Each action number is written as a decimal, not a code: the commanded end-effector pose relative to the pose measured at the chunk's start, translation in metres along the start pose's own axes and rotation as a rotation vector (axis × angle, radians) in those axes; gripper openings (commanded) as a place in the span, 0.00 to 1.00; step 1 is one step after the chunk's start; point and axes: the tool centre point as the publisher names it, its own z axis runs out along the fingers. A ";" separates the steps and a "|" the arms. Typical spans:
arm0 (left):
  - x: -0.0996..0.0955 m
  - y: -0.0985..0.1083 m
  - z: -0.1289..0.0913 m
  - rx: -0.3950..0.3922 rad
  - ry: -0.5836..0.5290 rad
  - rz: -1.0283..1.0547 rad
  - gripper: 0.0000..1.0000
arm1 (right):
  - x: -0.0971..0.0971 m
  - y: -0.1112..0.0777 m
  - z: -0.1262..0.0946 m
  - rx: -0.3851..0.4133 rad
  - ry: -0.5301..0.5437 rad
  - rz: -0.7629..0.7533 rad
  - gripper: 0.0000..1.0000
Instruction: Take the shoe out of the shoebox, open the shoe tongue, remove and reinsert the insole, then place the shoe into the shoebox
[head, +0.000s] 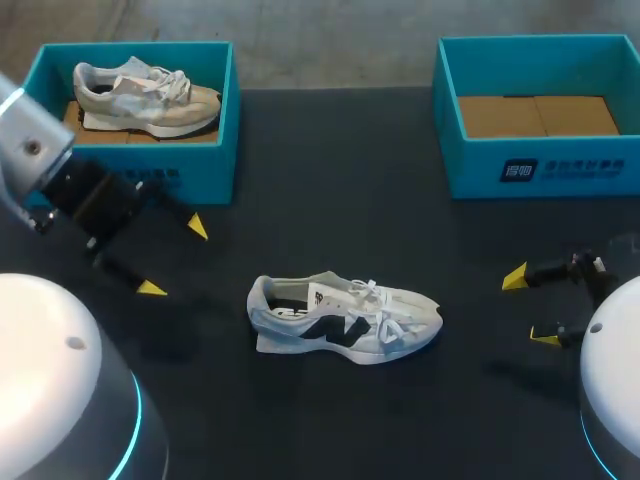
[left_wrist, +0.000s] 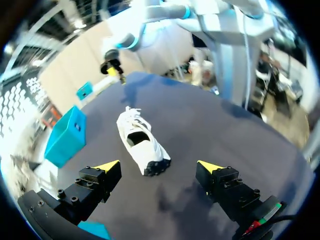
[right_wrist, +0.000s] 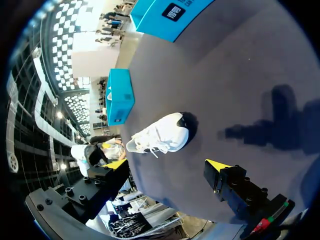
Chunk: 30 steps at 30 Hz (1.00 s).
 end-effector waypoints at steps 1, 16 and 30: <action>0.006 0.010 0.009 0.085 -0.059 -0.129 1.00 | 0.000 -0.002 -0.001 -0.004 0.000 -0.001 1.00; 0.025 0.020 0.018 0.128 -0.065 -0.216 1.00 | 0.000 -0.002 -0.001 -0.004 0.000 -0.001 1.00; 0.040 0.035 0.049 0.312 -0.071 -0.262 1.00 | 0.000 -0.002 -0.001 -0.004 0.000 -0.001 1.00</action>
